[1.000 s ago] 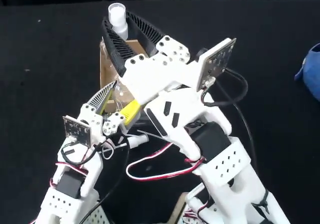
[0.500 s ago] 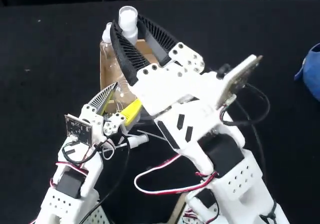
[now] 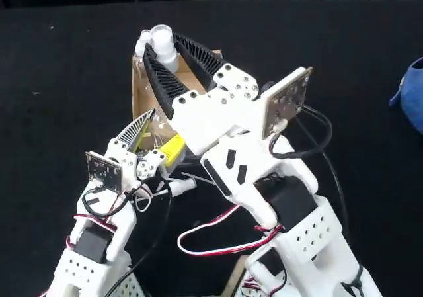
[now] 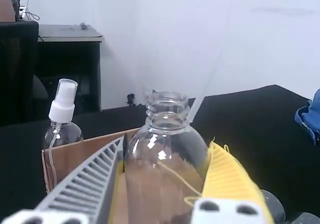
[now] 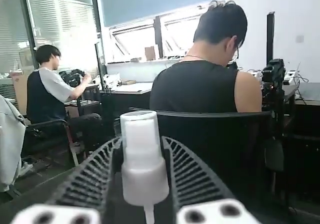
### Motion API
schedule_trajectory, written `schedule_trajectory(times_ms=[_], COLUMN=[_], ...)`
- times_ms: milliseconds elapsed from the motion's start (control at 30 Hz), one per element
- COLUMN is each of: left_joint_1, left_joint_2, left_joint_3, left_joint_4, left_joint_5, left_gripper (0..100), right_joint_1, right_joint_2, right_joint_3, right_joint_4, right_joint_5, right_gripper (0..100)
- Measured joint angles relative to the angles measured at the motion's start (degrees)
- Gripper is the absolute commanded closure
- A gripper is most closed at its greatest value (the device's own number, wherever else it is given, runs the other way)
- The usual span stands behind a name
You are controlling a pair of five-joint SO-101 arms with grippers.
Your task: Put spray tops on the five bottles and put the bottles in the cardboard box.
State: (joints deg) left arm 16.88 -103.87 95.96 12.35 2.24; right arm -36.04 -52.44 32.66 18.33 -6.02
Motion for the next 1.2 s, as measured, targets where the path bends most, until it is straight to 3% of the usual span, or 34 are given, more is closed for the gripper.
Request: schedule_trajectory(times_ms=[667,933,1200], left_joint_1=[0.0,0.0,0.0], left_joint_2=[0.0,0.0,0.0], left_joint_3=[0.09,0.09,0.09], left_joint_4=[0.0,0.0,0.0], left_joint_5=[0.0,0.0,0.0], left_gripper=[97,97,97], right_joint_1=[0.0,0.0,0.0], right_joint_2=[0.0,0.0,0.0], right_joint_3=[0.0,1.41,2.64], right_joint_4=[-3.6,-11.08,-7.91], right_joint_5=[0.44,0.44,0.44], right_gripper=[98.7,98.7,98.7])
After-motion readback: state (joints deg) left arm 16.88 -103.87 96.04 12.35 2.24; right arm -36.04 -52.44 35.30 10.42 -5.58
